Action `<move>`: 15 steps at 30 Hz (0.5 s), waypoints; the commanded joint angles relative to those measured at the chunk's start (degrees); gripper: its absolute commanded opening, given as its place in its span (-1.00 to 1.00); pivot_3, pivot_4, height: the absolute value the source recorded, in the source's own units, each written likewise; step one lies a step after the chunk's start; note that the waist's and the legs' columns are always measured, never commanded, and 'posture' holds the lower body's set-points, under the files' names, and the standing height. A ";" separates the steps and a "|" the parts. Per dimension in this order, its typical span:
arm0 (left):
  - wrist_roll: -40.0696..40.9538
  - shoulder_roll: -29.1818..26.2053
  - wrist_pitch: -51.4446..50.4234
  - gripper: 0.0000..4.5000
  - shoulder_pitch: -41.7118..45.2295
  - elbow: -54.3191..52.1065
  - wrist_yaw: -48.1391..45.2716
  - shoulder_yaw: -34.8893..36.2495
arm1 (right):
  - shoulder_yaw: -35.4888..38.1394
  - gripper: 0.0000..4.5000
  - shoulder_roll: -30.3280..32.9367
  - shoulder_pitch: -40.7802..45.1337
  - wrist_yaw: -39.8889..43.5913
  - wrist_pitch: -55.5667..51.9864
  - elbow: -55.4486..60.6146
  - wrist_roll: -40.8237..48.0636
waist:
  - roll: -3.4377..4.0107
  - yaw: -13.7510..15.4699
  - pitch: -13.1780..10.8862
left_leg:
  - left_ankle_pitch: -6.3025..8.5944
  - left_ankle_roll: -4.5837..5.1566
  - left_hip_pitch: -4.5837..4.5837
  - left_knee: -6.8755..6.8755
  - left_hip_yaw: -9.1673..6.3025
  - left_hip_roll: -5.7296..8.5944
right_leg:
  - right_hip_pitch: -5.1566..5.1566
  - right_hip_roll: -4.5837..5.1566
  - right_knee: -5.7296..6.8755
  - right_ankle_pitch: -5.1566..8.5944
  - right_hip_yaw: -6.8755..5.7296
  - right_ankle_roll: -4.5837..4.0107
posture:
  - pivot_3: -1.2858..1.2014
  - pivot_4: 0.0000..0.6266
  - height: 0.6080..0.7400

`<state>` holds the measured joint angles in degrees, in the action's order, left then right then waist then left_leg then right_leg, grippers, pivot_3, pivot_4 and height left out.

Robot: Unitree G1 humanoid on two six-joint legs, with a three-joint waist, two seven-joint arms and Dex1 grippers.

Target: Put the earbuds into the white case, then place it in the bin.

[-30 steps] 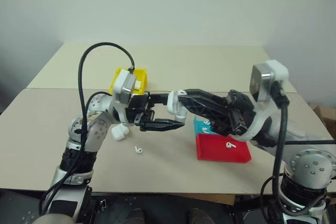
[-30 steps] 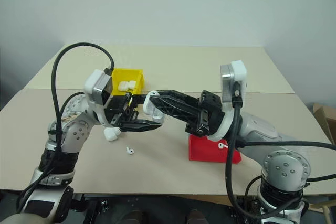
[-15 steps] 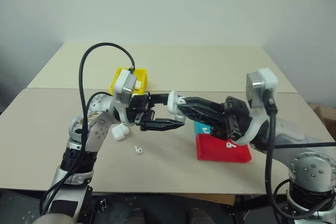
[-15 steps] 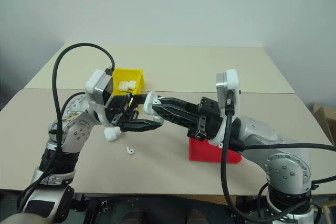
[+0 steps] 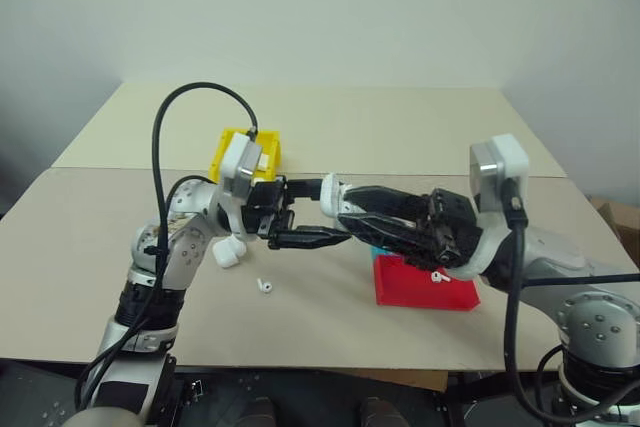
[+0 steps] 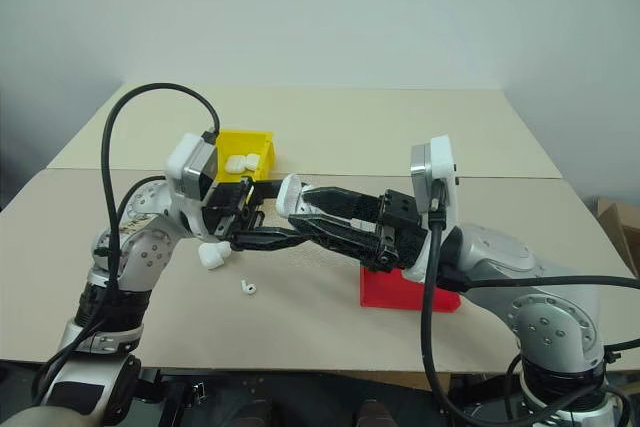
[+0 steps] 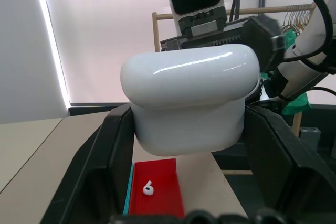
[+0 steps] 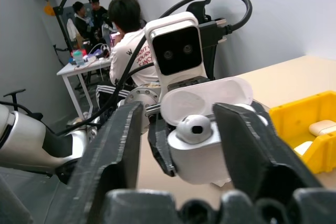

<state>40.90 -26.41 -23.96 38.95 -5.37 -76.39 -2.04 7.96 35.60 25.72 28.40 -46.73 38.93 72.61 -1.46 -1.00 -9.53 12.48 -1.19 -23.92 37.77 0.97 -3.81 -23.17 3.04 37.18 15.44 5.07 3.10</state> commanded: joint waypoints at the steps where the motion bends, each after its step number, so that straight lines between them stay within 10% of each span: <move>1: 1.40 0.36 1.13 0.25 0.84 -1.81 -0.51 1.25 | 1.70 0.30 2.09 -1.22 0.26 0.43 0.21 0.63 | 0.00 0.02 0.00 | 0.00 0.00 0.00 0.00 0.00 0.00 | 0.00 0.00 -0.01 0.00 0.00 0.00 | 0.03 -0.52 1.00; 8: -0.51 1.72 1.53 0.25 0.44 -0.87 2.66 1.00 | 6.24 0.30 7.19 -2.11 3.07 1.27 0.88 5.70 | 0.00 0.14 0.00 | 0.00 0.00 -0.02 0.00 0.00 0.00 | 0.01 0.00 -0.02 0.00 -0.01 0.00 | 0.03 -0.52 1.00; 15: -6.32 4.10 3.88 0.25 0.55 0.18 6.78 -2.31 | 5.49 -0.70 16.43 7.78 5.58 -0.57 -5.14 1.91 | -0.01 -0.03 0.00 | 0.00 0.00 -0.01 0.01 0.00 0.02 | 0.00 0.01 -0.02 -0.01 0.01 -0.01 | 0.03 -0.52 1.00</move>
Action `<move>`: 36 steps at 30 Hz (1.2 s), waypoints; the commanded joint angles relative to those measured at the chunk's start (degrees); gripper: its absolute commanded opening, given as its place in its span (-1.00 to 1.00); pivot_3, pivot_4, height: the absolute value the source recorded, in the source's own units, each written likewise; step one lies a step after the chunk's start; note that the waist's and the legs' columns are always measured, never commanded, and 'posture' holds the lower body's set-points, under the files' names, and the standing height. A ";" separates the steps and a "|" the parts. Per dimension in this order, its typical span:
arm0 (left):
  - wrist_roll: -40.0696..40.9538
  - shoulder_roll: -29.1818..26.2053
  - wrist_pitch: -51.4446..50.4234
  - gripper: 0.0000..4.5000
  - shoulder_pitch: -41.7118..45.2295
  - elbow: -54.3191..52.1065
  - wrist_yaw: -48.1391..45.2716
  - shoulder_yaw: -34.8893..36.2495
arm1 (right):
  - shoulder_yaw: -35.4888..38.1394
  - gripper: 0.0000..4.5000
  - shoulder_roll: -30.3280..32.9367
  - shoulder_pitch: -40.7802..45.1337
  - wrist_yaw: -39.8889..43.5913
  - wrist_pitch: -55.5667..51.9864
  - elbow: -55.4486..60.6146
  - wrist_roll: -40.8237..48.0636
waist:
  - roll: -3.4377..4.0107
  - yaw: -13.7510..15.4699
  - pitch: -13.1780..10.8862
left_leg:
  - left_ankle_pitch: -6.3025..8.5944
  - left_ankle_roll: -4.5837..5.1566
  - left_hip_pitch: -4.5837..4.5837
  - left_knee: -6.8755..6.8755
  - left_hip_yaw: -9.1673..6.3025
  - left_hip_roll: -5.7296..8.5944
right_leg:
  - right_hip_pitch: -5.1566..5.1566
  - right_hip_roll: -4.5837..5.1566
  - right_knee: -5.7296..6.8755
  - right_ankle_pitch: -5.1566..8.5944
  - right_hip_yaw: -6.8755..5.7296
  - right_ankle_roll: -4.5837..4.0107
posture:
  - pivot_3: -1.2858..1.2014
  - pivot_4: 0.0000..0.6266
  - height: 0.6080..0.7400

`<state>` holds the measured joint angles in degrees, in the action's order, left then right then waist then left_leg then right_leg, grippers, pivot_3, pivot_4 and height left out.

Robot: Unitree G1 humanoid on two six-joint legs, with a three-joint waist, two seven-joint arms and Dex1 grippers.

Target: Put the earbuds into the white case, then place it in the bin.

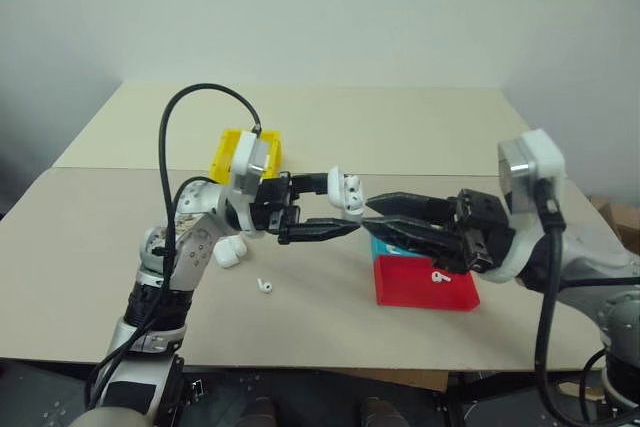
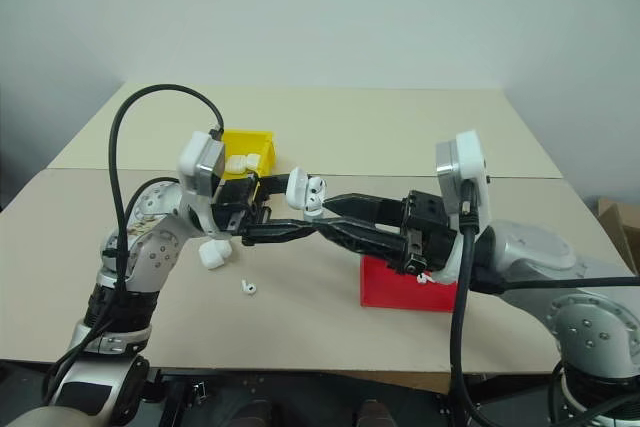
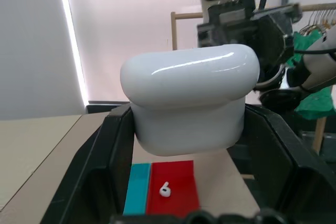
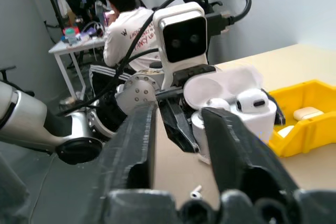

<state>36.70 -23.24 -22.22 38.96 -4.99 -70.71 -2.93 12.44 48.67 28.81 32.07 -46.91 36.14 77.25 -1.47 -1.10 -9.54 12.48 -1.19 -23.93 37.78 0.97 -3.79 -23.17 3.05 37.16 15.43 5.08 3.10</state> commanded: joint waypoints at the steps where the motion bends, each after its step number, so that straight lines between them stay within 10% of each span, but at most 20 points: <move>1: -2.92 1.55 2.50 0.25 0.59 0.19 1.63 -2.04 | -0.10 -0.84 4.87 7.03 3.70 -0.43 -3.77 -4.49 | 0.00 0.15 0.00 | 0.00 0.00 0.02 0.00 -0.01 -0.01 | 0.01 0.00 -0.01 0.00 -0.02 0.00 | 0.03 -0.52 1.00; 19: -9.83 4.63 4.69 0.25 3.41 1.51 4.80 -6.63 | -30.39 -0.98 9.30 31.64 28.79 1.78 -9.71 -41.31 | 0.04 0.33 0.00 | 0.00 0.00 -0.31 0.04 -0.01 0.02 | -0.31 0.02 -0.01 0.00 -0.03 0.01 | 0.03 -0.52 1.00; 30: -8.75 3.87 6.11 0.25 0.07 -2.12 7.21 -3.54 | -18.28 -0.98 8.04 25.28 27.14 -1.35 -12.03 -40.00 | 0.06 0.41 0.01 | 0.00 0.00 -0.31 0.08 -0.02 0.06 | -0.30 0.05 0.03 -0.01 -0.04 0.02 | 0.03 -0.52 1.00; 36: -13.68 7.51 5.16 0.25 -0.74 -3.58 24.11 0.41 | -0.88 -0.98 -0.81 19.32 14.09 -9.07 -11.16 -27.37 | 0.05 0.48 0.01 | 0.00 0.01 -0.27 0.08 -0.10 0.06 | -0.19 0.05 0.04 -0.03 -0.07 0.03 | 0.03 -0.52 1.00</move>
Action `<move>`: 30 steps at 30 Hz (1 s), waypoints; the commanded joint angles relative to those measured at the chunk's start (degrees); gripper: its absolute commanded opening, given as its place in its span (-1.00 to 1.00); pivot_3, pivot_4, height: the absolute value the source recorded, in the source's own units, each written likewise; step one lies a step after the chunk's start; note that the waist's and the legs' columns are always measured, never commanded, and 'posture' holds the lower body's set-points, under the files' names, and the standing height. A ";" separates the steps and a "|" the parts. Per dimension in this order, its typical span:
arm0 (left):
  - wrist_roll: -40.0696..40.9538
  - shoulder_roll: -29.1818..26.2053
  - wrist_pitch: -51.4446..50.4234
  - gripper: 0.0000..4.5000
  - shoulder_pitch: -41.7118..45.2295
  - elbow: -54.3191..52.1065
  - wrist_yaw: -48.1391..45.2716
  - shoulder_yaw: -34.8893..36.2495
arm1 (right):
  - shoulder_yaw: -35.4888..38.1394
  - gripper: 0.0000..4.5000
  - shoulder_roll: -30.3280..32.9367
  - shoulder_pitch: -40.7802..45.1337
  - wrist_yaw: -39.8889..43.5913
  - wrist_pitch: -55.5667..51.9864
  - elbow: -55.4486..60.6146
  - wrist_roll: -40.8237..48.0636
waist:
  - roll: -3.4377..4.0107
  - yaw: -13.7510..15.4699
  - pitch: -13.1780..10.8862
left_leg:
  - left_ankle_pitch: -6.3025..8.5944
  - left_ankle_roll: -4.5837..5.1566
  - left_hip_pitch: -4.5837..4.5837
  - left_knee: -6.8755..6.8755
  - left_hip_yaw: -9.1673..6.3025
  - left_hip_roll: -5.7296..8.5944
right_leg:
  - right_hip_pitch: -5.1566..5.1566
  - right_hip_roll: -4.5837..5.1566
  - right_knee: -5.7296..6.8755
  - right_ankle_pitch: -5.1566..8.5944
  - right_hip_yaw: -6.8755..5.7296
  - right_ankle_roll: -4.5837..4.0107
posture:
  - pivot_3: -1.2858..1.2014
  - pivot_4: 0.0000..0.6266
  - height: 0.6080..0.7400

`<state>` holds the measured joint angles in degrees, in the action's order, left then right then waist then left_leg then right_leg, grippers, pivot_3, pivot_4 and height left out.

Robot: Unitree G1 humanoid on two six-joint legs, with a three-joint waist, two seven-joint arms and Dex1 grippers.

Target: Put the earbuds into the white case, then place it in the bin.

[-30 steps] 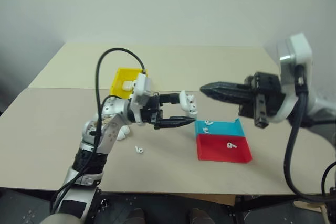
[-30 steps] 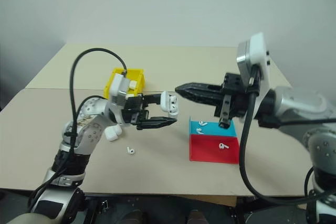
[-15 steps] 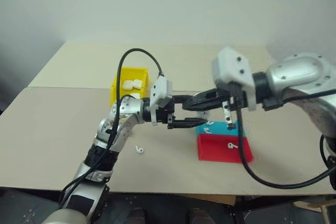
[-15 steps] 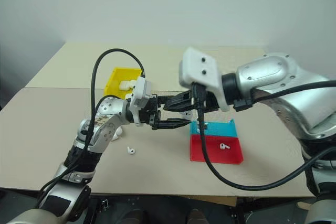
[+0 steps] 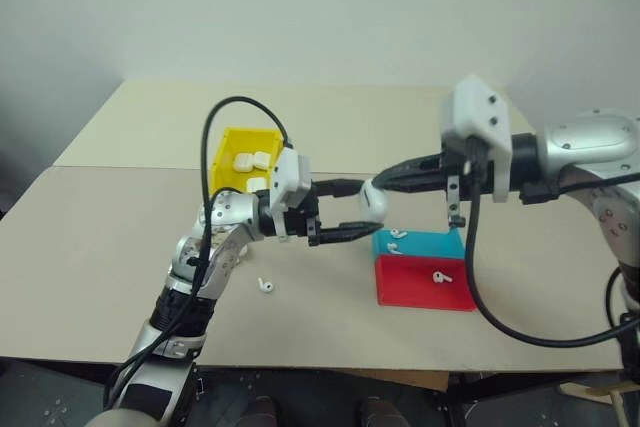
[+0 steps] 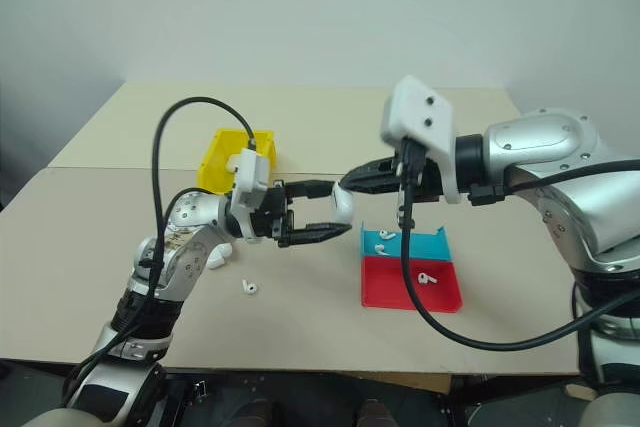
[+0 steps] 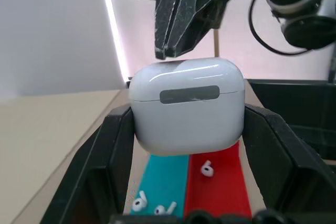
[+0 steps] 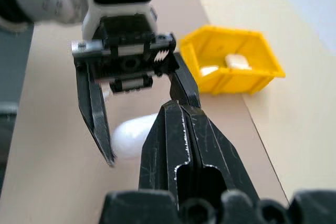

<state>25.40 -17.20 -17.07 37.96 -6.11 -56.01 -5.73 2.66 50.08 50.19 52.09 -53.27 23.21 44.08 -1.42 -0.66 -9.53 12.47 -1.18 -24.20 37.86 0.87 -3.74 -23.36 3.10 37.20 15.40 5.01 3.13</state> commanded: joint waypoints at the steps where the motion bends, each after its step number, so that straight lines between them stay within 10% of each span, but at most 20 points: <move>1: -3.14 2.07 -1.30 0.25 0.37 -2.84 13.17 4.23 | 10.77 -0.98 -3.02 -4.47 -7.38 -2.94 3.00 6.85 | -0.01 0.19 0.00 | 0.00 0.00 0.01 0.02 -0.03 0.02 | 0.05 0.02 -0.01 0.00 -0.03 0.00 | 0.03 -0.52 1.00; 11: -16.48 3.60 -11.82 0.25 5.67 4.10 45.85 10.99 | 7.52 -0.98 -9.06 -16.64 -21.89 -3.11 10.10 3.81 | -0.01 -0.12 0.00 | -0.01 -0.01 0.04 0.02 -0.18 0.09 | 0.10 0.03 0.02 -0.04 -0.11 0.05 | 0.03 -0.52 1.00; 24: -25.39 5.22 -8.24 0.25 17.15 31.04 56.80 8.88 | 4.71 -0.98 -8.40 -15.22 -23.09 -3.72 9.92 3.20 | -0.02 0.41 0.00 | -0.01 -0.01 -0.08 0.00 -0.33 0.29 | 0.10 0.16 -0.08 -0.03 -0.26 0.07 | 0.03 -0.52 1.00; 30: -25.22 5.27 -5.48 0.99 18.44 34.24 54.86 8.76 | 5.75 -1.00 -8.32 -15.44 -23.90 -3.89 10.42 4.17 | -0.02 0.12 0.00 | -0.01 -0.02 -0.08 -0.02 -0.36 0.29 | 0.10 0.16 -0.08 -0.03 -0.27 0.07 | 0.03 -0.52 1.00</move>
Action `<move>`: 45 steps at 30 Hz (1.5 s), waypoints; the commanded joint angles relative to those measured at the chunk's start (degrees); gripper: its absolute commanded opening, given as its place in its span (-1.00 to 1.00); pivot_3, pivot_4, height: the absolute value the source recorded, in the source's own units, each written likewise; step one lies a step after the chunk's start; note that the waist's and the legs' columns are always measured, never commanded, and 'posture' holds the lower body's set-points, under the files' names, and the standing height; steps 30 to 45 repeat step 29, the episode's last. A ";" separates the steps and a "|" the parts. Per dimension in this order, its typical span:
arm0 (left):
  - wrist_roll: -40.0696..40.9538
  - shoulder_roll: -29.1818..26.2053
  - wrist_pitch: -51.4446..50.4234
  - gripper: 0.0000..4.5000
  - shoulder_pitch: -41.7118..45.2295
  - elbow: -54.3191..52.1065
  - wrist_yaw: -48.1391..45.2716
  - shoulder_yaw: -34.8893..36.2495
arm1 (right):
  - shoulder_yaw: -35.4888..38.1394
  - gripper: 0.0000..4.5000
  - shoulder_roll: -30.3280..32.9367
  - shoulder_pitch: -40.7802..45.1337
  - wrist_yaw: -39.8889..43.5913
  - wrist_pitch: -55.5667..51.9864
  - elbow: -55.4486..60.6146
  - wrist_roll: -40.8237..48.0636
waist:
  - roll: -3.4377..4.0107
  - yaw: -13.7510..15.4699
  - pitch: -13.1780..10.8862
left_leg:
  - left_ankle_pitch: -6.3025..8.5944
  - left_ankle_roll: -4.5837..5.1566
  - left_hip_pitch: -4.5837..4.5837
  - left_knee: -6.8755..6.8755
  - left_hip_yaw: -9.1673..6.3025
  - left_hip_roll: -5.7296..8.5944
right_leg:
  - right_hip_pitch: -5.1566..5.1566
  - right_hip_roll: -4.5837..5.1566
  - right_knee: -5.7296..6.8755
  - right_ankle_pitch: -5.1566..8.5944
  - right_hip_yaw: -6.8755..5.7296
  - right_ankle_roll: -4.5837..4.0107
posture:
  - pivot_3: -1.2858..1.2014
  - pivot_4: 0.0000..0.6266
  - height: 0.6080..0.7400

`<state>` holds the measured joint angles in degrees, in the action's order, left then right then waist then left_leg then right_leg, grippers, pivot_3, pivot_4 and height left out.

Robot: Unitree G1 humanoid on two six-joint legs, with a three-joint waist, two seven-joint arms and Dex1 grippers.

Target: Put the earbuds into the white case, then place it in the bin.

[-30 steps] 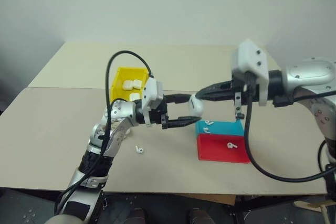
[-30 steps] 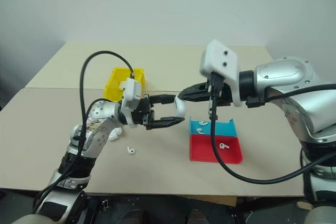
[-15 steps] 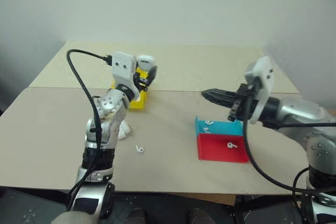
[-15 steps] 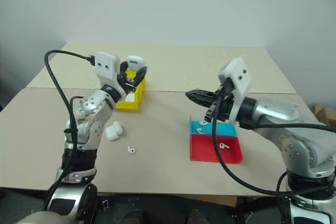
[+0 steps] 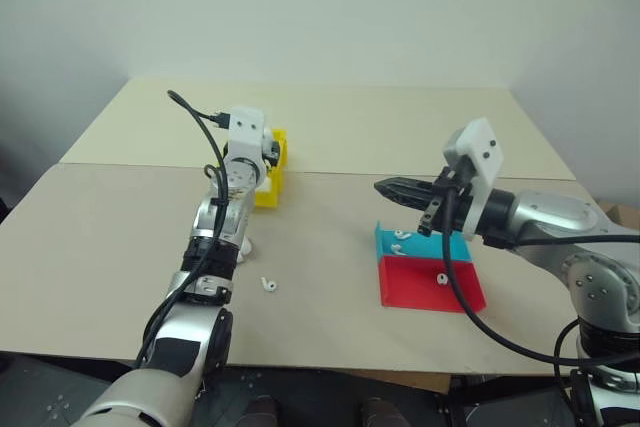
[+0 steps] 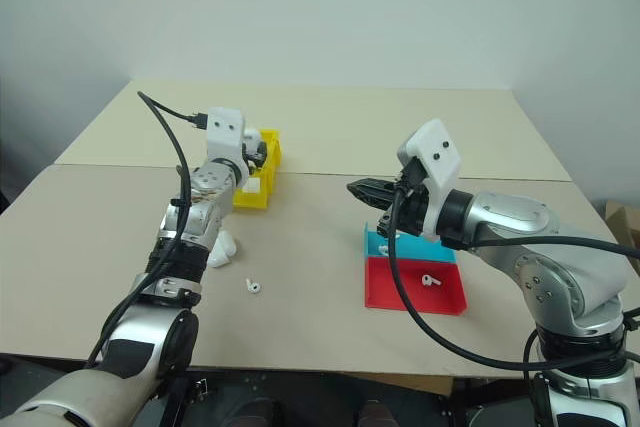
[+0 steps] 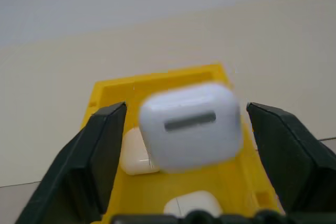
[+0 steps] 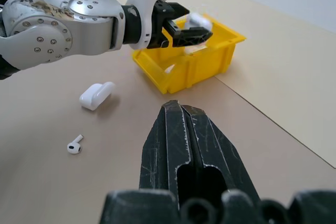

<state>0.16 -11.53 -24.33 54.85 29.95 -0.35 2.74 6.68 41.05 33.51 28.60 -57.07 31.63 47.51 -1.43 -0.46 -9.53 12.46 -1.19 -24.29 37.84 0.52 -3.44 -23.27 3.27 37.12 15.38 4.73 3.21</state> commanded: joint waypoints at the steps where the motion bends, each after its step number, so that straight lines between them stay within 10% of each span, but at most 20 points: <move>1: 0.31 -0.73 1.93 0.99 1.15 -2.82 -1.16 0.65 | 2.04 -1.00 0.77 0.97 -0.58 -0.17 2.13 0.96 | 0.00 -0.13 0.00 | 0.00 0.00 -0.01 0.00 -0.01 0.00 | 0.00 0.00 0.00 0.00 -0.01 0.00 | 0.03 -0.52 1.00; 19: 32.76 -22.86 -5.87 0.99 -25.19 -45.38 -50.46 7.22 | 1.54 -1.00 1.55 -10.53 4.62 10.71 3.84 -5.64 | 0.02 -0.40 0.01 | -0.04 -0.07 0.02 -0.01 -0.01 -0.06 | 0.02 0.02 0.03 0.00 -0.05 -0.01 | 0.03 -0.52 1.00; 28: 40.78 -34.39 -10.95 0.99 -41.10 -58.15 -55.88 13.81 | 5.99 -1.00 4.36 -23.86 13.96 20.17 4.29 -8.63 | 0.02 -0.41 0.01 | -0.04 -0.07 0.15 -0.01 0.01 -0.10 | 0.13 0.01 0.03 0.02 -0.06 -0.01 | 0.03 -0.52 1.00; 45: 41.22 -34.56 -11.18 0.99 -42.15 -58.64 -55.35 14.51 | 6.51 -1.00 4.79 -24.49 14.69 20.17 4.32 -8.18 | 0.02 -0.41 0.01 | -0.04 -0.07 0.17 -0.01 0.01 -0.12 | 0.14 0.00 0.03 0.02 -0.06 -0.01 | 0.03 -0.52 1.00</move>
